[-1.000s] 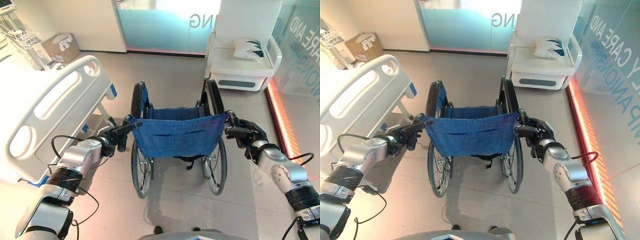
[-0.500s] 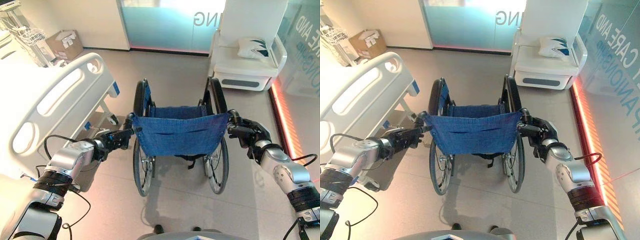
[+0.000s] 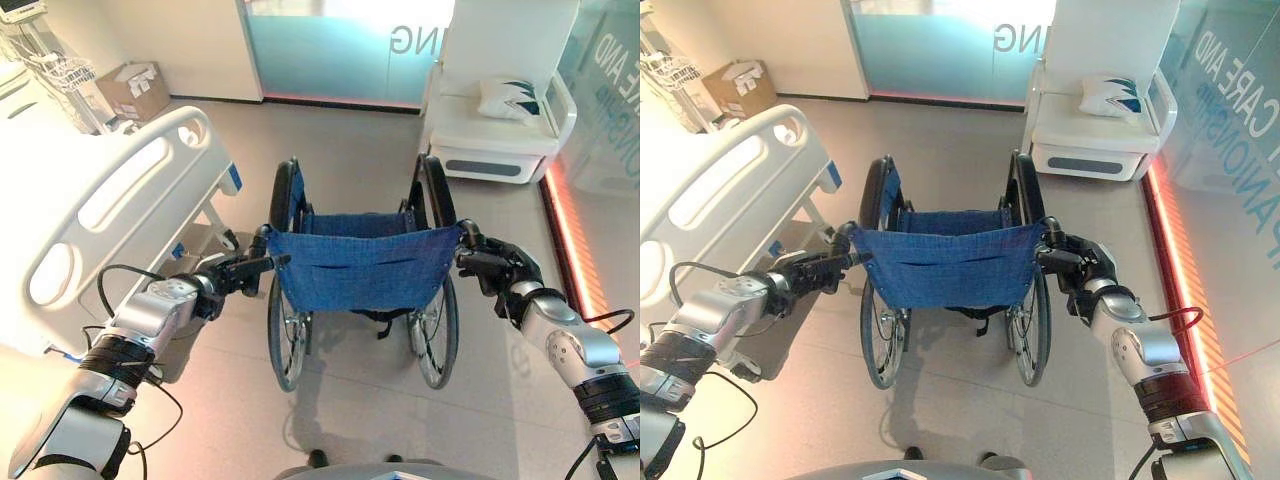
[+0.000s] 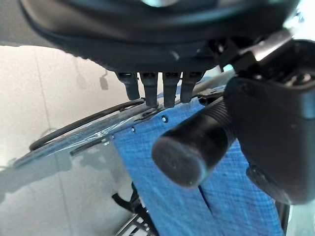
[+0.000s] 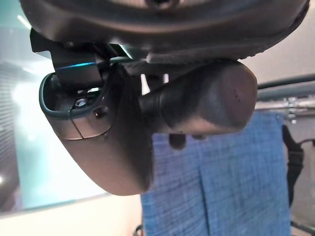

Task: Push the wheelchair next to the bed

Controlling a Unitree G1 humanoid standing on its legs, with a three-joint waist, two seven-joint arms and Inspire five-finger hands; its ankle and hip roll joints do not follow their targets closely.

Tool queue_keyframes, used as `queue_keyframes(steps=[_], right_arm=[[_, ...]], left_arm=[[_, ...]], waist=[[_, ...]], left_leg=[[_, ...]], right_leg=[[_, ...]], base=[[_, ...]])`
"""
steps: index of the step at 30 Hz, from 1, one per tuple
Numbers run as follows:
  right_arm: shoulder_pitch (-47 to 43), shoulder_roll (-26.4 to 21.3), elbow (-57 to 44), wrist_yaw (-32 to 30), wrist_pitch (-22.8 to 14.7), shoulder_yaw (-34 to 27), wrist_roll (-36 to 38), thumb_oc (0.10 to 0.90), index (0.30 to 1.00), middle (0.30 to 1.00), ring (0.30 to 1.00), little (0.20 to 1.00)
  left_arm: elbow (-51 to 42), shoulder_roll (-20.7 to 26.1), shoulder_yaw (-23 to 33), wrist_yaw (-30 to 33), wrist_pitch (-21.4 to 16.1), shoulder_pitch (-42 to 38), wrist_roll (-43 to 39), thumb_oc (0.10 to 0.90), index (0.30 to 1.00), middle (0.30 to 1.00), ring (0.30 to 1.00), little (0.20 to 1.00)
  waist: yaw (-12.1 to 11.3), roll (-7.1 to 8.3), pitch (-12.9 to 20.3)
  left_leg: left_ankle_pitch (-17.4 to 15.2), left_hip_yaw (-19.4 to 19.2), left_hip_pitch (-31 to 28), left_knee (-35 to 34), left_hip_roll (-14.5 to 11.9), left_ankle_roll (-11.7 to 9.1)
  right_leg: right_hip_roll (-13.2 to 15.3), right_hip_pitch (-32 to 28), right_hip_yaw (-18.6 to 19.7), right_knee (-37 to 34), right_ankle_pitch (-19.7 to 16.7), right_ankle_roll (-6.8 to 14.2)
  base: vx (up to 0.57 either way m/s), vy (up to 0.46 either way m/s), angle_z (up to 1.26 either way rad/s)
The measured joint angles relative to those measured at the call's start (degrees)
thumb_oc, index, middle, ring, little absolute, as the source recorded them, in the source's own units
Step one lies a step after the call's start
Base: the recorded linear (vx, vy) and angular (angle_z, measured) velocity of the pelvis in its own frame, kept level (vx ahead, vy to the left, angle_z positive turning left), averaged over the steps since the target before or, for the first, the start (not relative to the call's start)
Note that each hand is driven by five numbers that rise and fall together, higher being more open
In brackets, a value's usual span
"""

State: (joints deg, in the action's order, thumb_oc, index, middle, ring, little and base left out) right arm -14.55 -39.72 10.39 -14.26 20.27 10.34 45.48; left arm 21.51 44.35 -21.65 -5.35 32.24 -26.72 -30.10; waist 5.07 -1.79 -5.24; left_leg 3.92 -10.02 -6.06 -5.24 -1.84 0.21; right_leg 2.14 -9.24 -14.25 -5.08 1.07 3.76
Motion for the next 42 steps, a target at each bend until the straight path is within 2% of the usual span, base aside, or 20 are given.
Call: queue_keyframes(steps=[10,11,12,13,14,15,24,31,36,37,41,42], right_arm=[[-1.4,0.7,1.2,0.0,-0.5,1.3,0.0,0.400,0.300,0.300,0.300,0.300],[-1.4,0.8,1.2,0.0,-0.5,1.3,0.0,0.400,0.300,0.300,0.300,0.300],[-1.4,0.9,1.2,0.0,-0.6,1.3,0.0,0.400,0.300,0.300,0.300,0.300],[-1.4,0.9,1.2,0.0,-0.6,1.4,0.0,0.400,0.300,0.300,0.300,0.300],[-1.4,1.0,1.2,0.0,-0.6,1.4,0.0,0.400,0.300,0.300,0.300,0.300],[-1.4,1.0,1.2,0.0,-0.6,1.4,0.0,0.400,0.300,0.300,0.300,0.300],[-0.9,1.2,0.8,0.0,-0.7,1.5,-0.1,0.400,0.300,0.300,0.300,0.300],[0.0,1.0,0.1,0.0,-1.0,1.6,0.0,0.400,0.300,0.300,0.300,0.300],[1.6,0.8,-0.5,0.0,-2.0,1.4,0.0,0.400,0.300,0.300,0.300,0.300],[2.0,0.8,-0.9,0.0,-2.1,1.4,0.0,0.400,0.300,0.300,0.300,0.300],[2.3,0.4,-1.0,0.0,-2.3,1.4,0.0,0.400,0.300,0.300,0.300,0.300],[2.3,0.1,-0.9,0.0,-2.2,1.4,0.0,0.400,0.300,0.300,0.300,0.300]], left_arm=[[3.3,-3.3,-0.5,3.2,-1.9,-1.9,0.2,0.800,0.900,0.900,0.900,0.900],[3.4,-3.3,-0.5,3.0,-1.8,-2.0,0.2,0.776,0.865,0.865,0.865,0.865],[3.4,-3.2,-0.5,2.6,-1.8,-2.0,0.9,0.675,0.712,0.712,0.712,0.712],[3.4,-3.3,-0.5,2.0,-1.8,-2.1,1.5,0.494,0.441,0.441,0.441,0.441],[3.4,-3.1,-0.5,1.4,-1.8,-2.2,2.1,0.433,0.349,0.349,0.349,0.349],[3.4,-3.1,-0.5,0.9,-1.8,-2.2,2.5,0.400,0.300,0.300,0.300,0.300],[3.5,-1.3,-0.5,-4.1,-1.0,-2.2,4.0,0.400,0.300,0.300,0.300,0.300],[2.1,0.1,-0.5,-7.3,2.4,-2.5,2.8,0.400,0.300,0.300,0.300,0.300],[1.6,0.5,-1.0,-8.5,3.9,-1.6,-7.3,0.400,0.300,0.300,0.300,0.300],[0.9,0.5,-0.4,-7.4,3.8,-0.6,-8.7,0.800,0.900,0.900,0.900,0.900],[-0.8,-0.3,0.2,-2.8,3.5,0.4,-10.7,0.800,0.900,0.900,0.900,0.900],[-0.8,-0.8,0.8,-1.8,3.4,0.7,-10.7,0.587,0.580,0.580,0.580,0.580]], waist=[[0.1,0.30,-0.1],[0.1,0.32,-0.1],[0.1,0.34,-0.1],[0.1,0.38,-0.1],[0.1,0.39,-0.1],[0.1,0.40,-0.1],[0.0,0.80,-0.2],[0.1,1.07,-0.3],[0.0,1.43,-0.6],[0.0,1.43,-0.6],[-0.1,1.38,-0.6],[-0.2,1.36,-0.6]], left_leg=[[0.0,-1.3,-0.3,0.0,0.0,0.0],[0.0,-1.3,-0.3,0.0,0.0,0.0],[0.0,-1.4,-0.3,0.0,0.0,0.0],[0.0,-1.5,-0.3,0.0,0.1,0.0],[0.0,-1.5,-0.3,-0.1,0.1,0.0],[0.0,-1.6,-0.3,-0.1,0.1,0.0],[-0.2,-3.6,-0.6,-0.4,0.1,0.3],[-0.2,-4.4,-0.7,-0.4,0.1,0.3],[-0.2,-4.3,-1.1,-0.4,0.2,0.3],[-0.2,-4.3,-1.2,-0.4,0.2,0.3],[-0.2,-4.2,-1.2,-0.4,0.3,0.3],[-0.2,-4.2,-1.2,-0.4,0.3,0.3]], right_leg=[[-0.2,0.1,1.2,0.0,-0.1,0.0],[-0.2,0.2,1.3,0.0,-0.1,0.0],[-0.2,0.2,1.3,0.0,-0.1,0.0],[-0.2,0.4,1.4,0.0,-0.1,0.0],[-0.2,0.5,1.5,0.0,-0.1,0.1],[-0.2,0.5,1.5,0.0,-0.1,0.1],[0.0,0.6,2.6,0.0,-0.3,0.3],[0.3,0.4,2.6,0.0,-0.5,0.6],[0.5,-0.3,2.5,0.0,-0.4,0.6],[0.6,-0.4,2.4,0.0,-0.4,0.6],[0.7,-0.4,2.3,0.0,-0.5,0.7],[0.7,-0.4,2.3,0.0,-0.5,0.7]], base=[[0.03,0.003,-0.04],[0.00,0.000,0.00],[0.00,0.000,0.00],[0.03,0.010,-0.04],[0.03,0.013,-0.03],[0.03,0.016,-0.04],[0.02,0.016,-0.04],[0.00,0.000,0.00],[0.00,0.006,0.01],[0.00,0.000,0.00],[0.00,0.000,0.00],[0.00,0.000,0.00]])
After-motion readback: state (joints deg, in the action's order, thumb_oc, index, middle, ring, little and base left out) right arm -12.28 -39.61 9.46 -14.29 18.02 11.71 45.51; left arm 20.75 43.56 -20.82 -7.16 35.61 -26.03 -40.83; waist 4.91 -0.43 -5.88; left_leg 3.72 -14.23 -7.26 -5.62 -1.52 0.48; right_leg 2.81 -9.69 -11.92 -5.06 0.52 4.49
